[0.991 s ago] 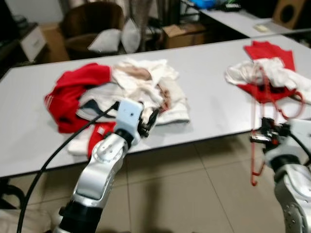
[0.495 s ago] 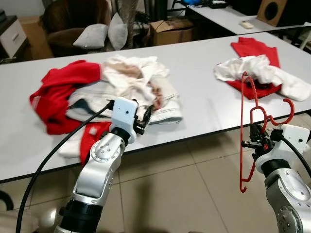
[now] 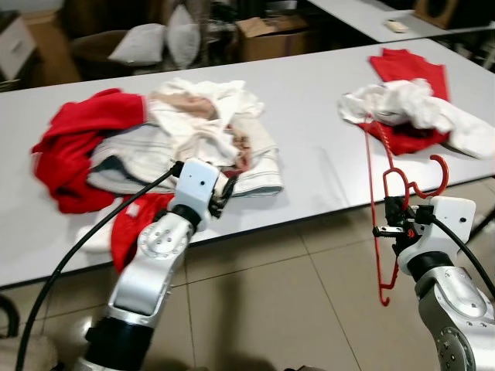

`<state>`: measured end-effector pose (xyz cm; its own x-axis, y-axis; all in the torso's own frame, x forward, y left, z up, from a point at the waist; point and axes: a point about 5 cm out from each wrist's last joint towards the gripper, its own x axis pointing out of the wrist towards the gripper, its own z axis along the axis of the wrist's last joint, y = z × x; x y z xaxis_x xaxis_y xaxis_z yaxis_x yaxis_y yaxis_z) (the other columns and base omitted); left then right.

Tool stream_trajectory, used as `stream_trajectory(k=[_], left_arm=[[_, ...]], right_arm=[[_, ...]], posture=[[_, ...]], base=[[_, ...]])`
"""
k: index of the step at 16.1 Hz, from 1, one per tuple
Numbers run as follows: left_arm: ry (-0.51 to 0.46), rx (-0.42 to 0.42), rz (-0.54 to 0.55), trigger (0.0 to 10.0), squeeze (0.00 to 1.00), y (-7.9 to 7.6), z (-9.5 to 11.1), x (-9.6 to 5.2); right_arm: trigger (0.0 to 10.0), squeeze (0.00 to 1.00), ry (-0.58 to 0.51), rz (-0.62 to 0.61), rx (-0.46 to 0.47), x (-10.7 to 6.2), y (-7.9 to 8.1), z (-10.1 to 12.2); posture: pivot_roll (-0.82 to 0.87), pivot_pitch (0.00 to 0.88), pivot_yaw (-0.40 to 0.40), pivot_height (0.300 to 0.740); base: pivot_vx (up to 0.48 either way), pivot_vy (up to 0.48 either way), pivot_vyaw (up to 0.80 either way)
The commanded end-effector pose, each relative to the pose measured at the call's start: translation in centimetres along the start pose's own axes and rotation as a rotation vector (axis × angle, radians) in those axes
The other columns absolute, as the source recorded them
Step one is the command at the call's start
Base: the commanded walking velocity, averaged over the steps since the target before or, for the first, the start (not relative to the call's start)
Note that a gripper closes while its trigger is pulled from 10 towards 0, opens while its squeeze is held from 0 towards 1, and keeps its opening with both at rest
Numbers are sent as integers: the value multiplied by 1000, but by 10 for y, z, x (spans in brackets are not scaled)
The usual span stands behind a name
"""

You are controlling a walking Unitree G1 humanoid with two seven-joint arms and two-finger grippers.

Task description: Hang hanger

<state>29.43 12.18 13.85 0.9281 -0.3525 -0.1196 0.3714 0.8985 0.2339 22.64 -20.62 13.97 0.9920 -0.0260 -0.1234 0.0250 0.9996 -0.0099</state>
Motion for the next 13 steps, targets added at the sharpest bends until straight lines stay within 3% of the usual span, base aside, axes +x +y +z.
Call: stream_trajectory(k=[1,4,5,6,7,9,10,11,12,13], left_arm=[[41,6,-38,10000,957,-3,-4,1],[80,-55,-48,10000,1000,-1,-8,0],[83,-171,-69,10000,1000,-4,-8,1],[112,-180,-90,10000,961,-5,-10,2],[145,-134,-79,10000,0,-4,-13,5],[182,-74,-51,10000,0,1,-18,9],[193,-65,-42,9059,0,2,-19,9],[204,-65,-24,3333,0,5,-20,10],[212,-68,-6,235,0,7,-21,10],[216,-61,6,0,0,8,-21,11]], right_arm=[[10000,0,-9,19,-12,2,-2,3],[10000,0,-4,29,-19,3,-4,3],[10000,0,0,42,-20,4,-4,3],[10000,0,11,60,-18,5,-2,2],[10000,0,16,74,-13,5,0,1],[10000,0,18,87,-24,7,4,0],[10000,0,18,87,-24,7,4,0],[10000,0,18,88,-25,8,4,0],[10000,0,17,88,-26,8,5,1],[10000,0,16,89,-25,8,5,1]], posture=[[-56,0,32,740],[-55,0,31,740],[-55,0,28,740],[-51,0,24,740],[-49,0,23,740],[-47,0,23,740],[-47,0,23,740],[-48,0,26,740],[-47,0,26,740],[-46,0,26,740]], base=[[0,0,0],[0,0,0],[0,0,0],[0,0,0],[0,0,0],[0,0,0],[0,0,0],[0,0,0],[0,0,0],[0,0,0]])
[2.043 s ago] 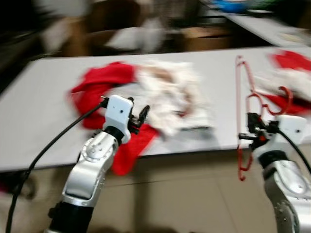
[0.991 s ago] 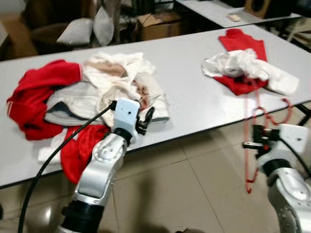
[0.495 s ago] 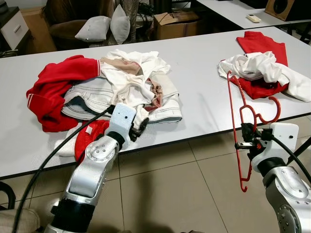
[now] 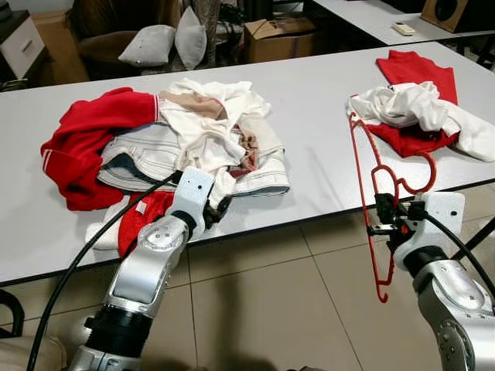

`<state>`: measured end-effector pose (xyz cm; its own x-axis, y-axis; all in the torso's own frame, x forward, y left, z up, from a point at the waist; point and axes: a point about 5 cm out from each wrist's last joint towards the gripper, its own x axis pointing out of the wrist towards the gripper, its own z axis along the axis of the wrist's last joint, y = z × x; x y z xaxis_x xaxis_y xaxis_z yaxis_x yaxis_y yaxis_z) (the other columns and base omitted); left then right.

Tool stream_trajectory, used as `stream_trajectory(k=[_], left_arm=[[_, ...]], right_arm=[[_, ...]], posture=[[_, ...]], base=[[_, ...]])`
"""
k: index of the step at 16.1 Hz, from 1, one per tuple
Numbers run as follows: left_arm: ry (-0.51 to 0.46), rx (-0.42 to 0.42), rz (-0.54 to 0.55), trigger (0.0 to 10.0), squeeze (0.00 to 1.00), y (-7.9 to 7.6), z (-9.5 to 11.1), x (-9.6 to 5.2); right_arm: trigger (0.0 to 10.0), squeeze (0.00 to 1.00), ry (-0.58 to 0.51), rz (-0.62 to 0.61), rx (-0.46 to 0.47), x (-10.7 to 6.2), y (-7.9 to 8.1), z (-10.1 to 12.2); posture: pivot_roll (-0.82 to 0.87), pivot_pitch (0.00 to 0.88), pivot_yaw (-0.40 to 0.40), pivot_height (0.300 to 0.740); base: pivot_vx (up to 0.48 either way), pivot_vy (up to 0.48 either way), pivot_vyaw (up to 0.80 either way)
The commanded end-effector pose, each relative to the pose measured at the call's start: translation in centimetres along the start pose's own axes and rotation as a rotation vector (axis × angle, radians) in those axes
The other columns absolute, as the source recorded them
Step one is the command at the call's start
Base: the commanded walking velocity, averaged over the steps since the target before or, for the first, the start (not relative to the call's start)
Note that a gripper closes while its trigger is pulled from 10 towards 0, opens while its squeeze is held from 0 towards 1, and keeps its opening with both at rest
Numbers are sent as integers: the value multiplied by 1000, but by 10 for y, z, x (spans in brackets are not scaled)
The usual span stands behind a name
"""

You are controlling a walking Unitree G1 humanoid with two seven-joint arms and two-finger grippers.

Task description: Hang hanger

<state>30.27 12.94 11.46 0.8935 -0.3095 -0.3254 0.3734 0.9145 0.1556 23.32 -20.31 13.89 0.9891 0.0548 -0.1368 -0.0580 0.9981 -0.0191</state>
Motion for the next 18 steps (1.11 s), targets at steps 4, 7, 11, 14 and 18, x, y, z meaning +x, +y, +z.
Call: stream_trajectory(k=[4,7,11,14,18], left_arm=[[4,47,34,0,0,5,5,5],[6,49,35,0,0,6,5,6],[5,43,25,0,0,5,6,7],[-7,30,9,0,0,4,7,7],[-33,10,-15,0,0,3,12,7]], right_arm=[[10000,0,0,8,-8,4,3,0],[10000,0,1,10,-11,4,4,-1],[10000,0,2,11,-20,4,4,-1],[10000,0,4,13,-24,4,5,-2],[10000,0,4,13,-27,4,7,-3]], posture=[[-39,0,26,740],[-39,0,28,740],[-39,0,30,740],[-37,0,31,740],[-37,0,36,740]], base=[[0,0,0],[0,0,0],[0,0,0],[0,0,0],[0,0,0]])
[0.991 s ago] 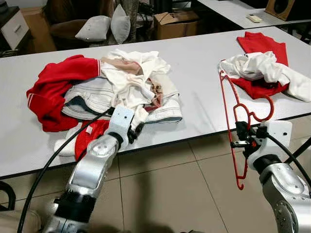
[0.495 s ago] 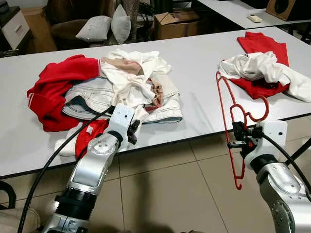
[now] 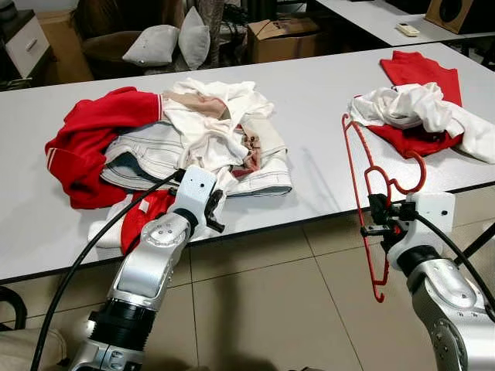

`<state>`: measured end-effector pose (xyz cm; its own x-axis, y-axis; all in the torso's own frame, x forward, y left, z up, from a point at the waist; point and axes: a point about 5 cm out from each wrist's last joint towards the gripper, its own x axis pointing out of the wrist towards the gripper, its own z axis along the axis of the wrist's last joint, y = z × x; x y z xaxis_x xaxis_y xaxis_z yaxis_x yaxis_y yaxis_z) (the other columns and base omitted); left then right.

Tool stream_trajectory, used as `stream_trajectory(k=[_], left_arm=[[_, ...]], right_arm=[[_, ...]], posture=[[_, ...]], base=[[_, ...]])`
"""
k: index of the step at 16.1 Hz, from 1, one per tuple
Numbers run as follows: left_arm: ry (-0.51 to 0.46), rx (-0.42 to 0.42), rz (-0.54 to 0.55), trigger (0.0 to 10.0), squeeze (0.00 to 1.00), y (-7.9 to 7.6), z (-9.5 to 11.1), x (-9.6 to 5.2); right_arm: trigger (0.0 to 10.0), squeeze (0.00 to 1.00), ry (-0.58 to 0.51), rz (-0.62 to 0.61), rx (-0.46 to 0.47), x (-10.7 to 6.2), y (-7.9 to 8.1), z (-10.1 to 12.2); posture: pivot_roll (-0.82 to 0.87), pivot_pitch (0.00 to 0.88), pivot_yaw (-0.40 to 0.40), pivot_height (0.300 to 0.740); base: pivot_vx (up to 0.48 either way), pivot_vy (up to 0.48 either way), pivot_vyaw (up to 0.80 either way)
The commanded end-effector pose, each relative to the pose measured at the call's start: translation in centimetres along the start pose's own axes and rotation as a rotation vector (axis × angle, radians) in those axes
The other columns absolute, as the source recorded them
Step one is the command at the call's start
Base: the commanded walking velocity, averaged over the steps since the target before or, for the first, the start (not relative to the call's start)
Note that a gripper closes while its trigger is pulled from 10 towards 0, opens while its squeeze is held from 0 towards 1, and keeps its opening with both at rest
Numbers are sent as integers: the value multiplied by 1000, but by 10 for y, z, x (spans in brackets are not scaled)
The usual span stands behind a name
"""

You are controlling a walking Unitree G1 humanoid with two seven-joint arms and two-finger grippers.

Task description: Hang hanger

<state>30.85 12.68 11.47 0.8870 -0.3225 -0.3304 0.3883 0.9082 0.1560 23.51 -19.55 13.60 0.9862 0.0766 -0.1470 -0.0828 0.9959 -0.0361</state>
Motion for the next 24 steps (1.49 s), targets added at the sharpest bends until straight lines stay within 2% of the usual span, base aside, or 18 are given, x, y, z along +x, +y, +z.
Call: stream_trajectory(k=[1,4,5,6,8,9,10,11,12,14,16,17,21,23,24], left_arm=[[-53,-29,-10,0,0,3,13,2],[-79,-22,-15,0,0,7,22,6],[-116,-20,-2,0,0,14,36,12],[-167,-25,12,0,0,23,54,18],[-267,-2,-5,0,0,32,91,19],[-396,-31,-48,0,0,34,131,11],[-557,-83,-104,0,0,37,176,-3],[-659,-100,-135,0,0,41,203,-14],[-686,-75,-124,0,0,50,212,-16],[-601,-20,-101,0,0,54,194,-6],[-566,-34,-151,0,0,44,180,-5],[-556,-10,-182,0,0,38,176,-5],[-484,18,-169,0,0,38,161,-1],[-430,18,-121,0,0,40,153,3],[-391,-23,-58,0,0,44,149,9]], right_arm=[[10000,0,-6,-12,-7,1,-1,0],[10000,0,-7,-14,-8,1,-1,0],[10000,0,-7,-12,-11,2,-1,0],[10000,0,-8,-9,-14,3,-1,0],[10000,0,-15,-11,-18,4,-1,2],[10000,0,-24,-18,-18,4,-3,4],[10000,0,-31,-28,-16,4,-5,5],[10000,0,-32,-35,-15,4,-6,5],[10000,0,-30,-37,-13,4,-6,3],[10000,0,-30,-36,-8,4,-2,2],[10000,0,-28,-41,-2,3,-2,1],[10000,0,-27,-40,-3,3,-2,0],[10000,0,-33,-19,-10,5,-1,2],[10000,0,-56,71,-10,4,5,7],[10000,0,-86,247,-39,-3,19,15]], posture=[[-39,0,39,740],[-39,0,39,740],[-35,0,34,740],[-34,0,31,740],[-39,0,30,740],[-40,0,33,740],[-40,0,33,740],[-34,0,39,740],[-33,0,42,740],[-37,0,53,740],[-37,0,53,740],[-35,0,49,740],[-29,0,31,740],[-27,0,27,740],[-27,0,27,740]], base=[[0,0,0],[0,0,0],[0,0,0],[0,0,0],[0,0,0],[0,0,0],[0,0,0],[0,0,0],[0,0,0],[0,0,0],[0,0,0],[0,0,0],[0,0,0],[0,0,0],[0,0,0]])
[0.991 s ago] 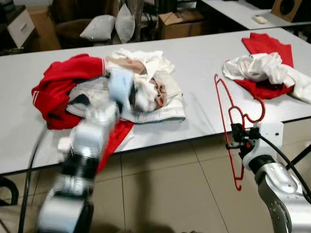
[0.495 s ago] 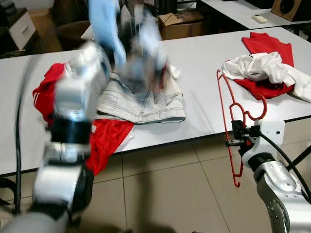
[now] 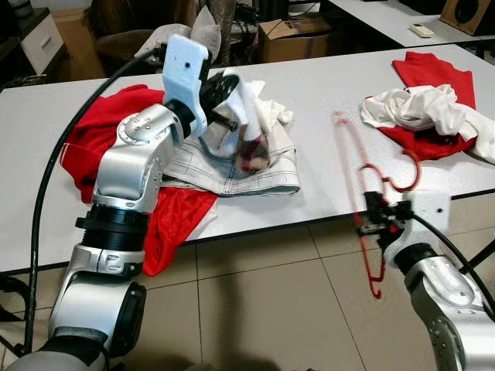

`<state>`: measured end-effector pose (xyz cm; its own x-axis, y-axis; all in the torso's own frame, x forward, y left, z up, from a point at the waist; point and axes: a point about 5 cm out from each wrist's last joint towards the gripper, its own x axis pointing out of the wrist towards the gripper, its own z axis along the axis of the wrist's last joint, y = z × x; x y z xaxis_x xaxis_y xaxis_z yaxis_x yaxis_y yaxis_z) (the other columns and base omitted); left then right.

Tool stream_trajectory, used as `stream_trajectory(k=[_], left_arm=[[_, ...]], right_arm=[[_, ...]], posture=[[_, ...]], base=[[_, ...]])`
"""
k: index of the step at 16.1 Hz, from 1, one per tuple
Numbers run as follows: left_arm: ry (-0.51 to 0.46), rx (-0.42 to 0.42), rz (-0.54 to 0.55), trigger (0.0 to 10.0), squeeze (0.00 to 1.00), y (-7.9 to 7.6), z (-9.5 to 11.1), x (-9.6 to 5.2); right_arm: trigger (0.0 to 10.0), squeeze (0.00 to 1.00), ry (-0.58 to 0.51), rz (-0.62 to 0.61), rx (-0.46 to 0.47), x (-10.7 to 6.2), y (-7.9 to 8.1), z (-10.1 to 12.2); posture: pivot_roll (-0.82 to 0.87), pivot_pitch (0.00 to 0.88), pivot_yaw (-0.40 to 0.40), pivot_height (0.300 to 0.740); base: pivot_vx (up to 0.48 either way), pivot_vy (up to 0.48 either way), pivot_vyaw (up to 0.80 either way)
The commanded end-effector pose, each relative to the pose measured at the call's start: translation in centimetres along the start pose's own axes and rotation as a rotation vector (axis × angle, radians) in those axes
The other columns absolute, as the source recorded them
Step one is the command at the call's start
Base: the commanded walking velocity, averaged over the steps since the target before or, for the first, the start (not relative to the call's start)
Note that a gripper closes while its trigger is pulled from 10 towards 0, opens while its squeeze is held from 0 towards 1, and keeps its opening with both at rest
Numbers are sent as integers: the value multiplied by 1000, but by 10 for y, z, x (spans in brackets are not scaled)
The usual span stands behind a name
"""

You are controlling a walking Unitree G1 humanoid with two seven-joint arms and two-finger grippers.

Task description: Hang hanger

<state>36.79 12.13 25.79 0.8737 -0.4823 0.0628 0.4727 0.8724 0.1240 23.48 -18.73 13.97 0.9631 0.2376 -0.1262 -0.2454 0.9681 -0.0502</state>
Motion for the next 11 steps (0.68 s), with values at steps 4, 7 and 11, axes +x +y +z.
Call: stream_trajectory(k=[4,7,11], left_arm=[[10,-32,60,0,0,-4,2,12],[24,-16,170,0,0,2,-1,18],[-7,-70,74,0,0,-12,10,19]], right_arm=[[10000,0,-63,384,-48,-17,36,18],[10000,0,-53,427,-53,-20,42,17],[10000,0,-31,451,-58,-20,45,14]], posture=[[-30,0,30,740],[-41,0,46,740],[-40,0,48,740]], base=[[0,0,0],[0,0,0],[0,0,0]])
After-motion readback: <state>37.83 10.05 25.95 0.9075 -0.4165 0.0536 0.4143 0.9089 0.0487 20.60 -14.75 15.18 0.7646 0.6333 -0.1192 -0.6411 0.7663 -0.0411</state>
